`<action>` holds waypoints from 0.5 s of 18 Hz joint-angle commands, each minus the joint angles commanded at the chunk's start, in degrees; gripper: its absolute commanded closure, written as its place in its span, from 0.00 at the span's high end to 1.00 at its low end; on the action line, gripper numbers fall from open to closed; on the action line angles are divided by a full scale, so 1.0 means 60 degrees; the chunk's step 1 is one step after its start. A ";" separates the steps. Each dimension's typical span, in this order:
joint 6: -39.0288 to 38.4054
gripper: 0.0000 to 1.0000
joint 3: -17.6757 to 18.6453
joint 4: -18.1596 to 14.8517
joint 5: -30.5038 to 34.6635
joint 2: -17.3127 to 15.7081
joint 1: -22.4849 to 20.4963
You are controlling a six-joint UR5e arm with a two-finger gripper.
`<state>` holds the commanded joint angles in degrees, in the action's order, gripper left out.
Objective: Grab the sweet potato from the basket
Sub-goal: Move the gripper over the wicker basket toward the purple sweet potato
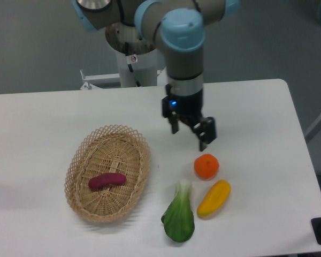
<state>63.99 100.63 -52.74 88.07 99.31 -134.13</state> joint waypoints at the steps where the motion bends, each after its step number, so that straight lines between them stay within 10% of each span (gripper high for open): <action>1: 0.0014 1.00 0.0029 0.0000 0.0000 0.0087 0.0190; 9: 0.0145 1.00 -0.0073 0.0044 -0.0073 0.1463 0.1758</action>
<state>64.86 100.20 -52.47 87.63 108.09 -123.58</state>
